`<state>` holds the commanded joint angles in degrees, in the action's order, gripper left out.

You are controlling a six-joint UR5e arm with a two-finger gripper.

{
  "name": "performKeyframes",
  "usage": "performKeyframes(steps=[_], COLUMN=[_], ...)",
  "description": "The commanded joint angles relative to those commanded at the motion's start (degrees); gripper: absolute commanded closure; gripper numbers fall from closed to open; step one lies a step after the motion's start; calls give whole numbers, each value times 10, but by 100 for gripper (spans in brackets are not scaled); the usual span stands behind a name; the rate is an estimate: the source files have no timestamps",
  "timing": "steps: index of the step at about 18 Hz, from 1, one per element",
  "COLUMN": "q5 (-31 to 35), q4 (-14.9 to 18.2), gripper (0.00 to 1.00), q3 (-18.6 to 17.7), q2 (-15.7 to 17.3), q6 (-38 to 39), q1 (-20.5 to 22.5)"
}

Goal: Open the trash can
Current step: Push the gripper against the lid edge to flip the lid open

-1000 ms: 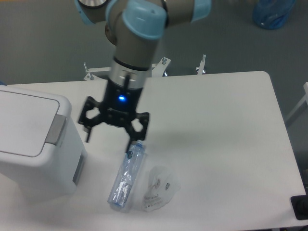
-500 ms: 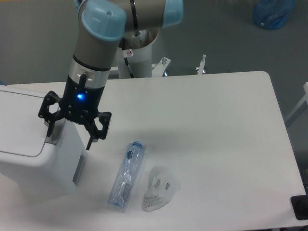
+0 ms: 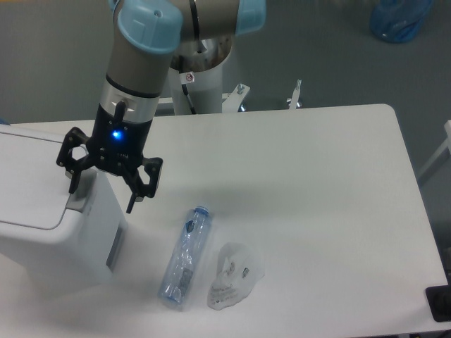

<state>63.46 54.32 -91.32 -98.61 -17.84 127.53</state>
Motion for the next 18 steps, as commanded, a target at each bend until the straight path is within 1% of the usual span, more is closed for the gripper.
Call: performKeyframes(steps=[8, 10, 18], q5=[1, 1, 1], q4=[-4, -11, -11], gripper=[0, 0, 0], q3=[-1, -1, -3], q2=[-7, -10, -11], q6=[-1, -1, -1], q1=[-2, -2, -2])
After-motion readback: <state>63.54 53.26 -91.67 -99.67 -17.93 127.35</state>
